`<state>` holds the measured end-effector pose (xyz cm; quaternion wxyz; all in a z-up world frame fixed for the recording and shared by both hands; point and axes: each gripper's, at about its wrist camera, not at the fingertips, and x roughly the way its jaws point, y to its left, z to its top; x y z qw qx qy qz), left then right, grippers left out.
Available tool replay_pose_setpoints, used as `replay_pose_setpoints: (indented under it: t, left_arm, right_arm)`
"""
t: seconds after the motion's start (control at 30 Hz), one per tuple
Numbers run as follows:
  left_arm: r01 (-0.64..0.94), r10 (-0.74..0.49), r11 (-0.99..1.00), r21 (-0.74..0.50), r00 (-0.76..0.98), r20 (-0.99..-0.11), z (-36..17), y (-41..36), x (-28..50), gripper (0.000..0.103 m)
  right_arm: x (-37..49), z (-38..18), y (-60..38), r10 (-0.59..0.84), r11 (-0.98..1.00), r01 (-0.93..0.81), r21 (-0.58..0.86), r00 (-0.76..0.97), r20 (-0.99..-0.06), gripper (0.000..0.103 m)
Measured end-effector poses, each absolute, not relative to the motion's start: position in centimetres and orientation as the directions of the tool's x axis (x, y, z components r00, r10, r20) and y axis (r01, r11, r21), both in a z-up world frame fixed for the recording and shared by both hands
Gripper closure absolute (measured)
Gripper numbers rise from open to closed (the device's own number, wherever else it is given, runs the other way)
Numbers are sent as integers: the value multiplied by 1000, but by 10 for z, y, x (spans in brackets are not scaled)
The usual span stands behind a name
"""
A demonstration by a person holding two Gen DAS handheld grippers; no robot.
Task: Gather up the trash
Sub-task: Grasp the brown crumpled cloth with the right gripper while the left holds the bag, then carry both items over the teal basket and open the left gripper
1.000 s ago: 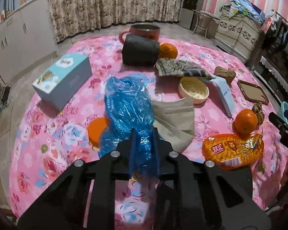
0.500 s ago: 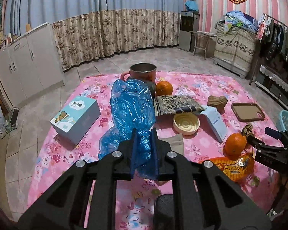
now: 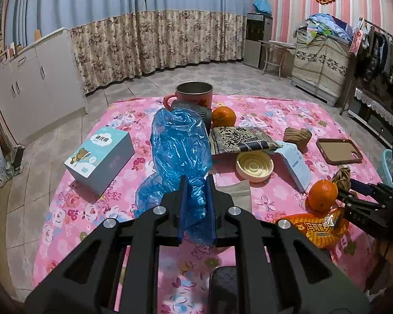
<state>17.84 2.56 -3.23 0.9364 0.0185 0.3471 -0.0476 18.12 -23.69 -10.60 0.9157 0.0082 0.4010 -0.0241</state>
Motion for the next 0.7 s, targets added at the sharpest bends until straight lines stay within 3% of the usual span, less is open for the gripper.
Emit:
replay_pose_setpoints:
  t: [0.37,0.7]
  left_arm:
    - [108,-93,994,-14,778,-621,-24,22,169,91]
    - [237,-200,971,2,826,-527,17,-49,129,91]
  right_arm:
    - [139,-63,-254,-80,995,97,-7,776,-626,61]
    - [61,4,-310,-168,982,187,-10,861,-480,61]
